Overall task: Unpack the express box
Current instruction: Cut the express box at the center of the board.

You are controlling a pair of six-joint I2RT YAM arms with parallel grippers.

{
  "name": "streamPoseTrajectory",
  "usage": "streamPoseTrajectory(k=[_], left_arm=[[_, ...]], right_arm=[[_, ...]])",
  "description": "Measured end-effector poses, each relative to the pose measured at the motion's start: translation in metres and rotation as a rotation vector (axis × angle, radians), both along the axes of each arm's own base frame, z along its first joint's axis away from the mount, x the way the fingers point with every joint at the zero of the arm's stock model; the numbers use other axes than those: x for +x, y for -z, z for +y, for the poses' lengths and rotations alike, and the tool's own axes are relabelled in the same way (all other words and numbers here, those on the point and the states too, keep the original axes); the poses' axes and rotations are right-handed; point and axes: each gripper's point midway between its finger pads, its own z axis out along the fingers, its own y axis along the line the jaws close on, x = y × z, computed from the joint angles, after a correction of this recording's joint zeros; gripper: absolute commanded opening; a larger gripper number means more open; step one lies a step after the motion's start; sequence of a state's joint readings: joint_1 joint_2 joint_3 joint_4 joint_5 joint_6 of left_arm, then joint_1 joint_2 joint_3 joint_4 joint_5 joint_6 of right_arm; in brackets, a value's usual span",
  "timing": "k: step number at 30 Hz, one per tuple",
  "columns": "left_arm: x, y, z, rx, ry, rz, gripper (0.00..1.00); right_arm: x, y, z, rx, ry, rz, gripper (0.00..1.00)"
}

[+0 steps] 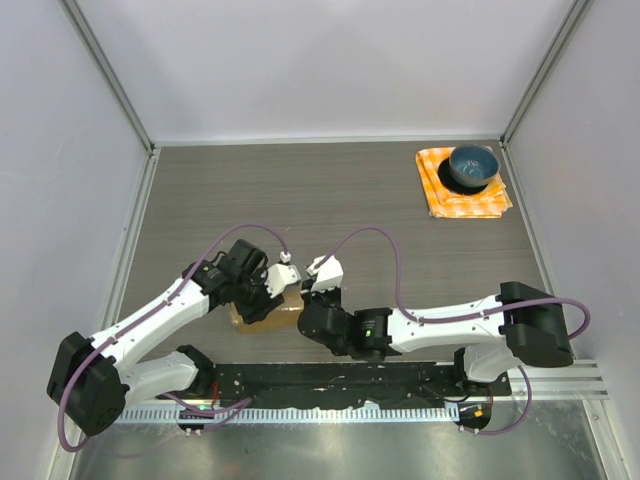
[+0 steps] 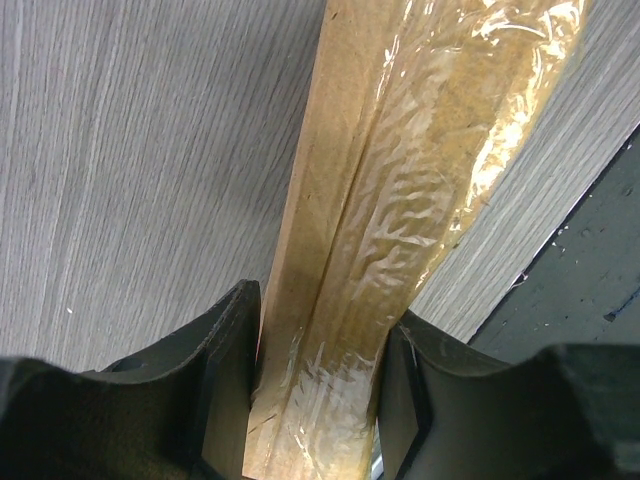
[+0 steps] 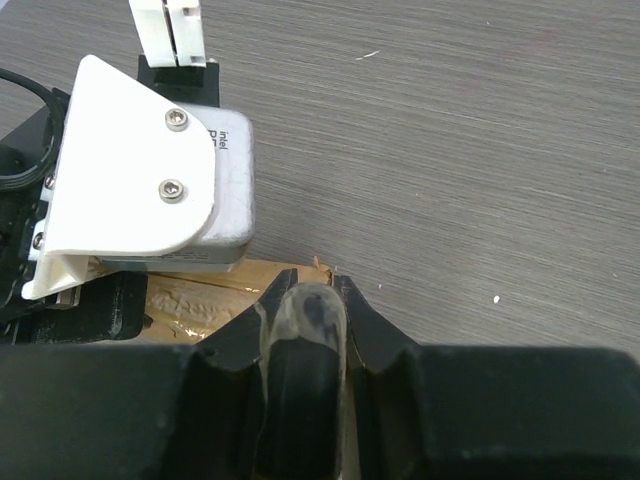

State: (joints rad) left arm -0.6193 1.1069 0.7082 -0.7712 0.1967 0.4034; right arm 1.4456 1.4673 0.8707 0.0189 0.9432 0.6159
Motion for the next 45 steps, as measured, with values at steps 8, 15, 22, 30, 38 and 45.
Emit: streamPoseTrajectory(k=[8, 15, 22, 30, 38, 45], left_arm=[[0.001, 0.000, 0.000, 0.001, -0.010, -0.002, 0.09], [0.002, 0.000, 0.003, 0.012, -0.038, 0.001, 0.09], [0.004, 0.001, 0.006, 0.029, -0.057, 0.012, 0.06], [0.006, 0.001, 0.004, 0.042, -0.042, 0.017, 0.03], [0.007, 0.001, 0.003, 0.045, -0.033, 0.018, 0.03], [0.007, 0.001, 0.003, 0.045, -0.035, 0.018, 0.02]], right_arm=[[0.002, 0.002, 0.002, 0.007, 0.021, -0.002, 0.01], [0.006, 0.007, 0.009, 0.020, 0.042, -0.012, 0.01], [0.010, 0.007, 0.010, 0.048, 0.056, -0.009, 0.01], [0.001, 0.006, 0.000, 0.071, 0.027, 0.038, 0.01], [-0.006, 0.006, -0.002, 0.064, 0.028, 0.059, 0.01], [-0.006, 0.007, 0.001, 0.023, 0.034, 0.068, 0.01]])
